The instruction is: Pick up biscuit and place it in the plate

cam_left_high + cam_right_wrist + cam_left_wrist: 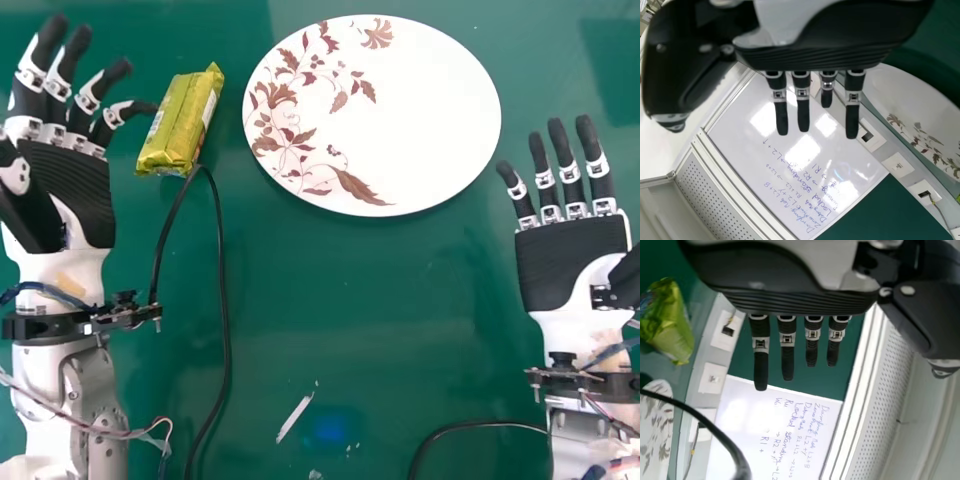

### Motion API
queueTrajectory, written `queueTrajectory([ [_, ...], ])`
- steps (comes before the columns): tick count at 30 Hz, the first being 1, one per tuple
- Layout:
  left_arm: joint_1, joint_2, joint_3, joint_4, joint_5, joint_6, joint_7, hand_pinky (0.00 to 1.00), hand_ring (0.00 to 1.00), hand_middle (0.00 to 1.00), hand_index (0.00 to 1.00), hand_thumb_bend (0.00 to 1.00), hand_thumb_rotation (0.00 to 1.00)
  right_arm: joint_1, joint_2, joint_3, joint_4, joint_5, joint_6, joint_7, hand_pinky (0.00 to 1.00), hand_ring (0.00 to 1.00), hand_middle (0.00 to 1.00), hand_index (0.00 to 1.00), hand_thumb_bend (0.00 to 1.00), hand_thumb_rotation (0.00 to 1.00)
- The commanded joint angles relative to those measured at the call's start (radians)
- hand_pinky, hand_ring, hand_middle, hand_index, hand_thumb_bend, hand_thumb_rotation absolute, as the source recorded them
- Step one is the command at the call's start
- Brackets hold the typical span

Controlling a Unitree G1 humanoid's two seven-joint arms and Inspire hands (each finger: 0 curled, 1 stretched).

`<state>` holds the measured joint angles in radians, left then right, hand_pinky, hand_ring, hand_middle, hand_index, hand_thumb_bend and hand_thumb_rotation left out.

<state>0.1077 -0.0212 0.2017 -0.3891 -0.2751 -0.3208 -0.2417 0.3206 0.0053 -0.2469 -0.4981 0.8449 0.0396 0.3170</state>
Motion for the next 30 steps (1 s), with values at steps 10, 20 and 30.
queueTrajectory([
  [10,0.01,0.035,-0.01,-0.009,0.226,-0.138,0.088,0.58,0.81,0.95,0.92,0.98,0.86,0.004,0.002,0.001,0.01,-0.005,-0.011,0.015,0.71,0.87,0.86,0.81,0.94,0.64],
  [20,-0.013,0.068,0.006,0.016,0.543,-0.226,0.24,0.58,0.81,0.95,0.91,0.98,0.85,-0.001,0.009,-0.001,0.017,-0.007,-0.015,0.019,0.7,0.85,0.86,0.85,0.9,0.69],
  [30,-0.046,0.125,0.013,0.037,0.768,-0.216,0.373,0.59,0.81,0.95,0.91,0.98,0.84,0.009,0.022,0.001,0.002,-0.005,-0.015,0.009,0.84,0.91,0.91,0.87,0.92,0.68],
])
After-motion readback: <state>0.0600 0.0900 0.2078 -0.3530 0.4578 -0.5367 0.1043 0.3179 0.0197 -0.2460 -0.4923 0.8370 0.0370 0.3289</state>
